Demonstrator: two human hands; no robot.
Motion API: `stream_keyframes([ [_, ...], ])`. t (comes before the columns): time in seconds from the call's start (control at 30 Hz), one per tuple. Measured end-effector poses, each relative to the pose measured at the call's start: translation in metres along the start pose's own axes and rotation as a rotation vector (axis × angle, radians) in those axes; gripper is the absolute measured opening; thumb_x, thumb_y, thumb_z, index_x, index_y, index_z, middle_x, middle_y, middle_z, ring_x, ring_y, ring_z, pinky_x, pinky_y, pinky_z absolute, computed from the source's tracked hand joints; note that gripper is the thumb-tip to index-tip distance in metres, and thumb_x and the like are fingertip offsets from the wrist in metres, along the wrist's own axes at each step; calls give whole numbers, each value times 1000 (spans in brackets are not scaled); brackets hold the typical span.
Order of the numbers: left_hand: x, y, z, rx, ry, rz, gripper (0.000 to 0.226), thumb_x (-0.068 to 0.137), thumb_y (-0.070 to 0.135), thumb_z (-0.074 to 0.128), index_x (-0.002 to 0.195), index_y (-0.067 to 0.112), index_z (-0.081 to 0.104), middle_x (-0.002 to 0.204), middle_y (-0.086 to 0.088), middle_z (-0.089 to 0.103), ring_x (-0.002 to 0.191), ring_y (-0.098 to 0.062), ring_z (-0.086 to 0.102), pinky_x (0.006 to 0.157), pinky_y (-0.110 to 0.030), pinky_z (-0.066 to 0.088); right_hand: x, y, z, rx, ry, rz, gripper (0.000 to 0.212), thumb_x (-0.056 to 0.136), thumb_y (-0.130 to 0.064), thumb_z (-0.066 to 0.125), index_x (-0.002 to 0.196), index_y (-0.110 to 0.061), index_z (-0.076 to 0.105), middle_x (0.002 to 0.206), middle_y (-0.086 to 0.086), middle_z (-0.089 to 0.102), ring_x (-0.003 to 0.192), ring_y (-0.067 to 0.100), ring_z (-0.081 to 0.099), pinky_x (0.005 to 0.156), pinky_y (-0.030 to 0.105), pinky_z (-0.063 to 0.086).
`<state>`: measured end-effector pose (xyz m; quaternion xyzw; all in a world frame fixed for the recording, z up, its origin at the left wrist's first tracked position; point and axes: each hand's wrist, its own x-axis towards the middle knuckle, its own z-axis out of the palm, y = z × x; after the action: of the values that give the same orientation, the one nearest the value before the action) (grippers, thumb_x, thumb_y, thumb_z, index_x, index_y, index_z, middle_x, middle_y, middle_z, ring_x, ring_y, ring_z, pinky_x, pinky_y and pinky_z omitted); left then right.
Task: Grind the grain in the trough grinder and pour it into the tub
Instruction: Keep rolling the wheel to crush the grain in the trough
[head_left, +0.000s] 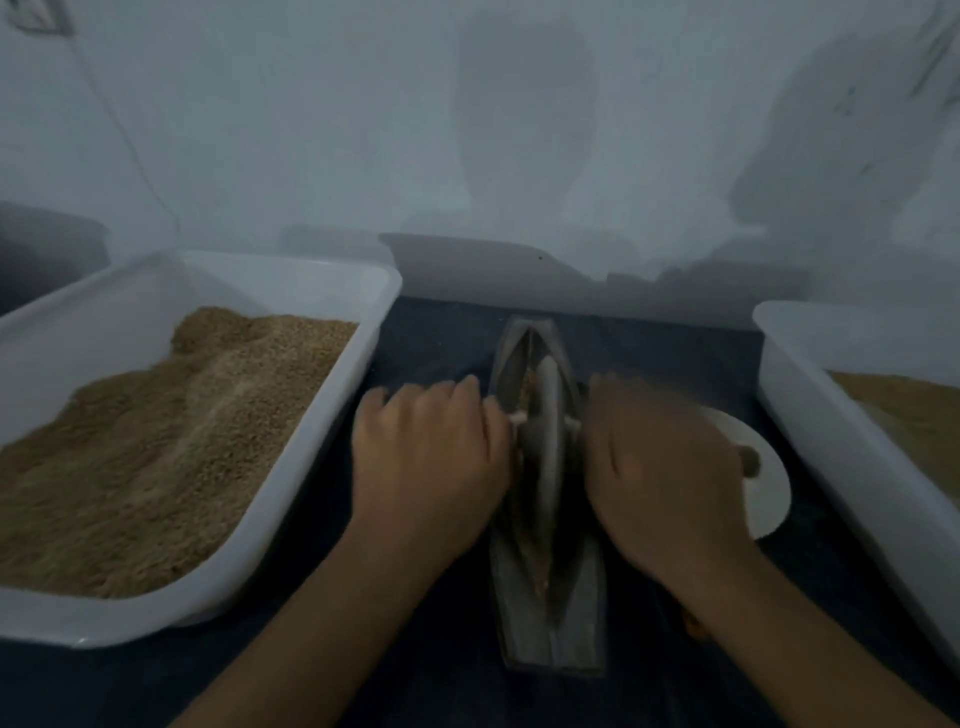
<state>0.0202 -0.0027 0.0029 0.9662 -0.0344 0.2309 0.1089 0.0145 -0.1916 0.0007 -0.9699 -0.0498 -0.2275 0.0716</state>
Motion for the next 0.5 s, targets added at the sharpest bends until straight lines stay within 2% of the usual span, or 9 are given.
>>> stream_keyframes([
  [0.07, -27, -4, -3, -32, 82, 32, 49, 104, 38, 30, 122, 18, 71, 118, -2, 74, 105, -23, 68, 91, -46, 48, -22, 5, -7, 9, 93, -58, 56, 108, -42, 21, 134, -17, 64, 135, 1, 66, 129, 19, 58, 115, 42, 35],
  [0.1, -28, -7, -2, -30, 103, 53, 50, 104, 38, 31, 126, 17, 70, 123, -2, 72, 112, -23, 67, 94, -47, 48, -22, 6, -6, 4, 125, -80, 57, 108, -43, 20, 129, -18, 67, 132, 0, 68, 126, 19, 60, 114, 42, 36],
  [0.2, 11, -2, 4, 40, -17, 12, 49, 101, 38, 27, 116, 23, 71, 112, 3, 74, 100, -20, 67, 90, -42, 44, 19, -1, 5, -61, 27, -52, 62, 106, -42, 15, 122, -19, 70, 128, 2, 70, 126, 25, 60, 115, 48, 35],
  [0.27, 55, 4, 15, 79, -97, -63, 49, 102, 39, 24, 121, 25, 67, 112, 2, 73, 96, -25, 66, 82, -37, 38, 69, -3, 15, -90, -82, 50, 60, 103, -42, 16, 121, -20, 69, 126, 3, 70, 126, 28, 58, 114, 49, 32],
  [0.33, 91, 5, 27, 64, -179, -125, 44, 106, 38, 29, 129, 22, 62, 124, -2, 70, 100, -29, 65, 78, -40, 31, 107, -3, 22, -64, -126, 161, 55, 103, -46, 21, 103, -20, 70, 111, 8, 73, 99, 31, 62, 96, 44, 40],
  [0.37, 99, 6, 28, 75, -205, -127, 42, 106, 38, 30, 128, 21, 61, 130, -2, 67, 101, -30, 64, 77, -41, 30, 116, -3, 23, -62, -118, 176, 53, 103, -47, 23, 94, -20, 68, 104, 9, 72, 86, 31, 58, 84, 41, 39],
  [0.4, 99, 8, 28, 113, -215, -105, 41, 107, 37, 27, 121, 20, 62, 132, -1, 65, 98, -30, 63, 76, -41, 30, 115, -3, 23, -75, -109, 170, 53, 103, -47, 23, 88, -20, 65, 98, 9, 71, 82, 31, 56, 78, 39, 35],
  [0.47, 72, 8, 22, 216, -166, -22, 43, 105, 36, 17, 98, 21, 57, 114, 0, 68, 80, -26, 56, 74, -39, 33, 87, -1, 20, -114, -91, 96, 54, 102, -43, 16, 78, -19, 58, 83, 4, 64, 83, 29, 60, 73, 38, 32],
  [0.5, 51, 5, 17, 214, -122, 9, 46, 103, 37, 14, 95, 22, 56, 106, 1, 68, 78, -25, 57, 75, -38, 37, 61, -1, 16, -104, -40, 45, 53, 101, -41, 14, 75, -20, 55, 74, -1, 57, 80, 26, 61, 68, 36, 31],
])
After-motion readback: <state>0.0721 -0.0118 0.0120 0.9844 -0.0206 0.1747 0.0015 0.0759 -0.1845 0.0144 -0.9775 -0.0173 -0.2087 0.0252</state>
